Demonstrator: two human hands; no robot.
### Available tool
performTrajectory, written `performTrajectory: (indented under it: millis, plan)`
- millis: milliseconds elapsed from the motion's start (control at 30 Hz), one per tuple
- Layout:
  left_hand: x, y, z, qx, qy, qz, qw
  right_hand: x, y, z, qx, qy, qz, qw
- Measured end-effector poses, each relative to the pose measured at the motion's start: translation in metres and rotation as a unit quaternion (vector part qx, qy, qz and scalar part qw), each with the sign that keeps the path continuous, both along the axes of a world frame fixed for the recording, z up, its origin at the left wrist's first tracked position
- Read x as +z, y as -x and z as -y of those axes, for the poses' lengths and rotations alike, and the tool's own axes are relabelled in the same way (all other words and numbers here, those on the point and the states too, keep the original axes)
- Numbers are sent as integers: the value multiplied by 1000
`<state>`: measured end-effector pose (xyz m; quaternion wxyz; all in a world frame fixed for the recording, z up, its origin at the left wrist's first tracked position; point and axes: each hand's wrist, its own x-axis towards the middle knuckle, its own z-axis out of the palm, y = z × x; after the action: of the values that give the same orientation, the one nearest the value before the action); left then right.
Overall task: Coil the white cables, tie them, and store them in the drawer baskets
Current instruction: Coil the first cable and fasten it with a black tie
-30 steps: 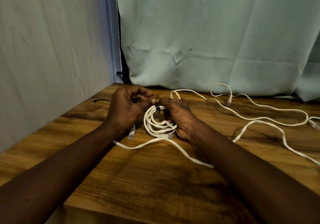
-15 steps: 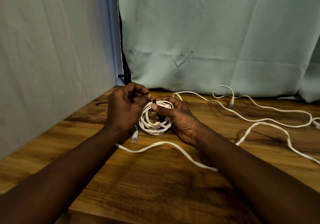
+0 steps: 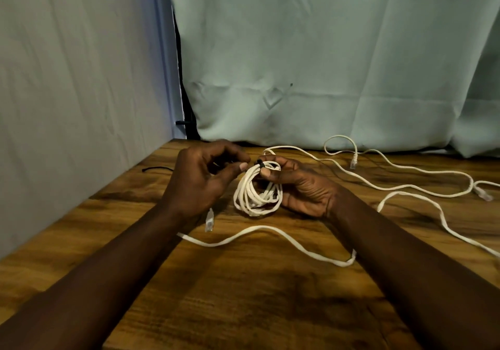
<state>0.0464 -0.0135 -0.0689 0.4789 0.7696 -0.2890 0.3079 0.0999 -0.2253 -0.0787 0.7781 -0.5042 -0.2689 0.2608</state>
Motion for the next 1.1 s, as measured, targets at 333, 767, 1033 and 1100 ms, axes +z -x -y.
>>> performTrajectory:
  millis: [333, 767, 1033, 1100]
  plan:
    - [2, 0, -2, 27, -108, 27, 993, -7, -7, 3, 38, 25, -5, 999]
    - [11, 4, -4, 2, -79, -1, 997, 1, -4, 2, 29, 82, 36, 996]
    - [8, -4, -10, -83, 15, -123, 989, 8, 1, 1, -1, 133, 76, 988]
    - [7, -6, -12, -93, 39, -177, 979, 8, 2, -1, -2, 136, 72, 988]
